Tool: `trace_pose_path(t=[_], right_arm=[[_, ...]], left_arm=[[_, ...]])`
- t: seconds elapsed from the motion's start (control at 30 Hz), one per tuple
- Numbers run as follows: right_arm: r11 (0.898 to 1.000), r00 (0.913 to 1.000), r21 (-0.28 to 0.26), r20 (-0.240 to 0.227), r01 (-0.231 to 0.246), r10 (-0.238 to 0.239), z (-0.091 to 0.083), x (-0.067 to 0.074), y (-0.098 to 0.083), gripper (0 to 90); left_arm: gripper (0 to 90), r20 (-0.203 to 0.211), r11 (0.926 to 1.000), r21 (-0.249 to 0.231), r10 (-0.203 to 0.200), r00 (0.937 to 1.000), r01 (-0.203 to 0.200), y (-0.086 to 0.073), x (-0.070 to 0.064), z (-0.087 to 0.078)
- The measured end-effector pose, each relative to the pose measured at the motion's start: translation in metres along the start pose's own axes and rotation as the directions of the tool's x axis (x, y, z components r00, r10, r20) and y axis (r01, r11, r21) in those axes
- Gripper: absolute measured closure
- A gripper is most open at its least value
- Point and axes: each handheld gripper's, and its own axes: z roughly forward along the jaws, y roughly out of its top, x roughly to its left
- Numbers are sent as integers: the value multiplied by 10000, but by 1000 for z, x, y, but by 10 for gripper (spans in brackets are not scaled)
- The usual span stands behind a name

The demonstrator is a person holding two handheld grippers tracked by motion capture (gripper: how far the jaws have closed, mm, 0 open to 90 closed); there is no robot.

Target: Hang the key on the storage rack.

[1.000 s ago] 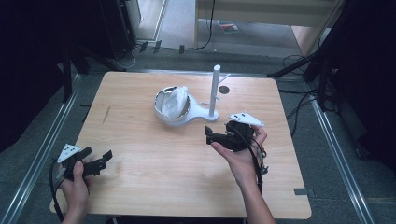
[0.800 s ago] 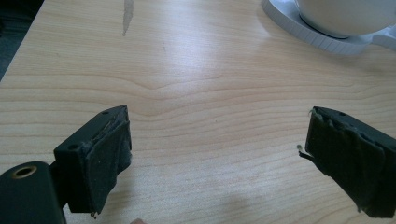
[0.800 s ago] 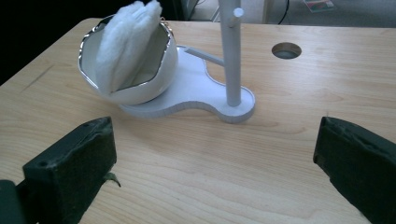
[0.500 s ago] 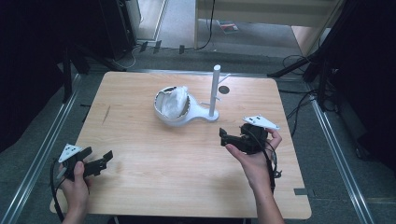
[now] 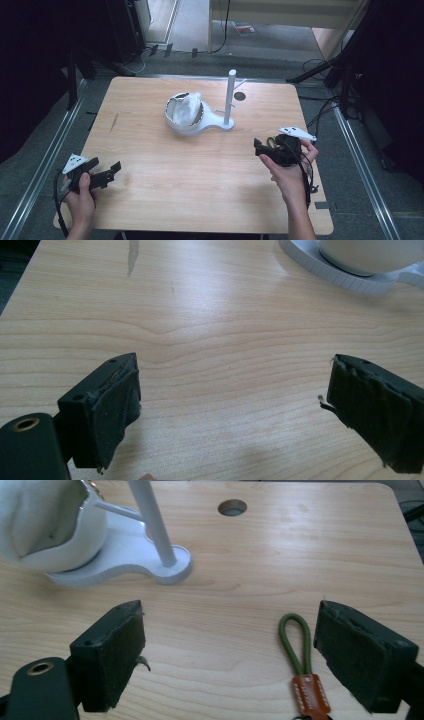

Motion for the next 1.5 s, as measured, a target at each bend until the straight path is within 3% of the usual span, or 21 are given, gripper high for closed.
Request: trace_pose_path(t=[0.23, 0.53, 0.73, 0.97, 1.07, 1.23, 1.5], right_arm=[[9994, 9999, 335, 90, -53, 50, 5, -19, -3, 213], [9949, 9998, 1004, 156, -103, 88, 16, -35, -10, 245], [9830, 9998, 1826, 52, 184, -197, 25, -46, -17, 279], [9764, 9994, 2154, 242, 176, -233, 30, -53, -21, 324], [9721, 9997, 2341, 197, 107, -158, 33, -57, -23, 386], [9574, 9998, 2882, -84, -161, 193, 41, -63, -25, 412], [9419, 9990, 3330, 132, -450, 430, 52, -73, -29, 455]], left_arm=[[77, 9, 10000, 44, 33, 10000, -33, 0, 0, 0], [77, 37, 9999, 100, 72, 10000, -72, 0, 0, 0], [77, -24, 9998, 138, 170, 9999, -169, 0, -2, 1], [77, -74, 9996, 174, 235, 9997, -234, 0, -3, 1], [77, -59, 9996, 178, 230, 9997, -229, 0, -3, 1], [77, -31, 9995, 175, 260, 9997, -260, 0, -3, 1], [77, -34, 9994, 186, 294, 9996, -293, 0, -3, 1]])
